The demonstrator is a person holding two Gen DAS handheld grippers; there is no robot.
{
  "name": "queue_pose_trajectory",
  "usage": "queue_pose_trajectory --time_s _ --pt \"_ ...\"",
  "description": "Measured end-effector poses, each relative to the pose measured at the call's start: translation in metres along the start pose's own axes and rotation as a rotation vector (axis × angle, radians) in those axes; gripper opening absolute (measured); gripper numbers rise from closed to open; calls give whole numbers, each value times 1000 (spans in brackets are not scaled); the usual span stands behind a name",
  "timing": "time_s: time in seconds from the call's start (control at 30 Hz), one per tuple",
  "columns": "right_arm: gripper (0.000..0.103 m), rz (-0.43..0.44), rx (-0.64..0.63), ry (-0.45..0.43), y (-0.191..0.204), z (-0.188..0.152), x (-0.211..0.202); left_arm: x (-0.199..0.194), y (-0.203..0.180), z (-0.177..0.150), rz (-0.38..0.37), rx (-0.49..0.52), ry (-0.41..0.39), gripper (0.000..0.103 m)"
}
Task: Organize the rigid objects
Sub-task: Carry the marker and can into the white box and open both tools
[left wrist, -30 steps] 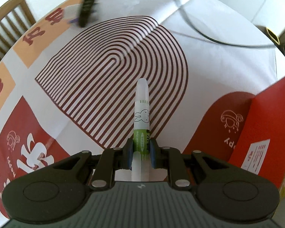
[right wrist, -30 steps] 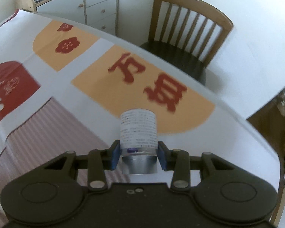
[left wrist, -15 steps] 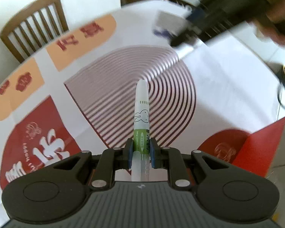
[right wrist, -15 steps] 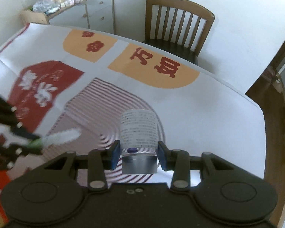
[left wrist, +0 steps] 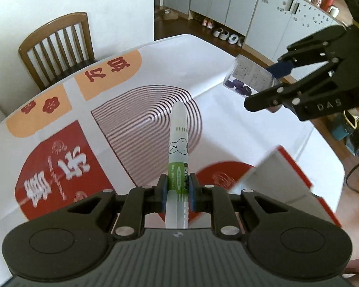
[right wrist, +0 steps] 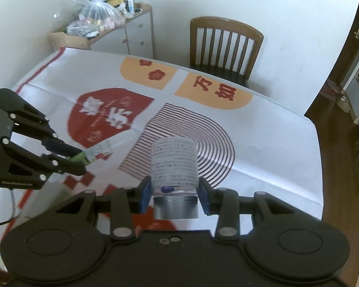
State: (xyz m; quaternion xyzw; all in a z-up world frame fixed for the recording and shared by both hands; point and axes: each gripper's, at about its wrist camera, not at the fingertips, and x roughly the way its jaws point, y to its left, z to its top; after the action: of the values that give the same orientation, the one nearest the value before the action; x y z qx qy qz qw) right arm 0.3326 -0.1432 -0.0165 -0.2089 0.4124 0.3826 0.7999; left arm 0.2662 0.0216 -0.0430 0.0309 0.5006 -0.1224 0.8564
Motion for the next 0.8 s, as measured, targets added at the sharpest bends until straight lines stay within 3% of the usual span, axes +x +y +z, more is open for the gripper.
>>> queue_pose_trajectory --time_s 0.23,0.43,0.8 --pt "39 -22 18 -23 32 -25 -37 -45 -24 -29 -11 11 -9 17" --pt "39 -38 43 -34 54 -50 -50 -59 -37 -55 -39 22 -12 17" --pt "39 10 129 26 85 -109 -20 -44 -50 -103 -86 -37 16 17"
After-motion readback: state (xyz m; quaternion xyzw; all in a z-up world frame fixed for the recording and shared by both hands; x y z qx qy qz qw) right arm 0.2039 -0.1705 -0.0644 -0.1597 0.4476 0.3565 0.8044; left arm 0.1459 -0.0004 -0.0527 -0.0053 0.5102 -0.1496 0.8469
